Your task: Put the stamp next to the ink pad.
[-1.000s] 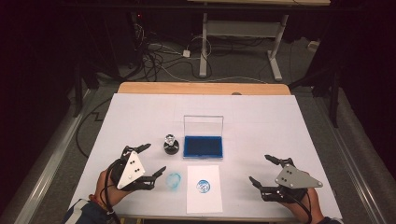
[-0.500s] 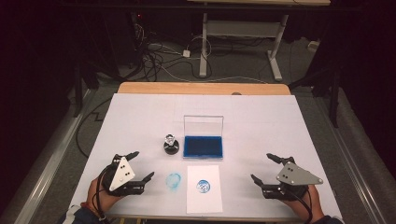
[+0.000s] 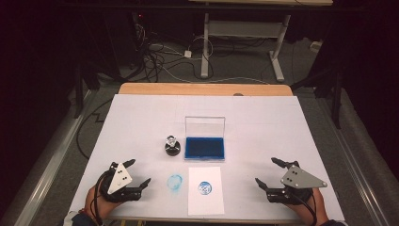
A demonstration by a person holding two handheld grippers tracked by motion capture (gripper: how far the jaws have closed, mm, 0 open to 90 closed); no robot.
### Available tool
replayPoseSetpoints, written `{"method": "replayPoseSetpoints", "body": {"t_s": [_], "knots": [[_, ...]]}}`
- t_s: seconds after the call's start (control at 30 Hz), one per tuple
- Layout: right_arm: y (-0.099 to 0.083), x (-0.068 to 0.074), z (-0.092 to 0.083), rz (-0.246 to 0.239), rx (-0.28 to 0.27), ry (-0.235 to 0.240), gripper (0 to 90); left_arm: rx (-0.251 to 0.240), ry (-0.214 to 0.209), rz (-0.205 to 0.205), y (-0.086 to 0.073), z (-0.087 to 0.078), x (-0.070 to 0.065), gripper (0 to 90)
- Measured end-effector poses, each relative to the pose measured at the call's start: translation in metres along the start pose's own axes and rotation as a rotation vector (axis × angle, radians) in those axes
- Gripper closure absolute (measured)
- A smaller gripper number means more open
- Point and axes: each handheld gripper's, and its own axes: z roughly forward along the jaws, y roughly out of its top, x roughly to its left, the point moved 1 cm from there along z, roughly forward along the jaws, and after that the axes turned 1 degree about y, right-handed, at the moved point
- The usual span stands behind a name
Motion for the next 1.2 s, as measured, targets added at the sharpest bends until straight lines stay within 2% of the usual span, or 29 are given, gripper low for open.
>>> {"method": "replayPoseSetpoints", "body": {"t_s": [0.27,0.57,0.77,1.2], "knots": [[0.0015,0.0049,-0.0018,-0.017,0.006,-0.004,17.7,-0.003,-0.006,0.018,0.0013,-0.0018,-0.0016,17.1],[0.0024,0.0057,0.0014,-0.018,0.014,-0.002,17.7,-0.017,-0.013,-0.010,-0.0001,-0.0026,0.0028,17.1],[0.0019,0.0053,-0.0002,-0.016,0.007,-0.009,17.9,-0.005,-0.017,0.001,0.0005,-0.0015,0.0017,17.1],[0.0019,0.0049,0.0010,-0.013,0.011,-0.011,17.9,0.003,-0.017,-0.004,-0.0001,-0.0002,0.0024,17.1]]}}
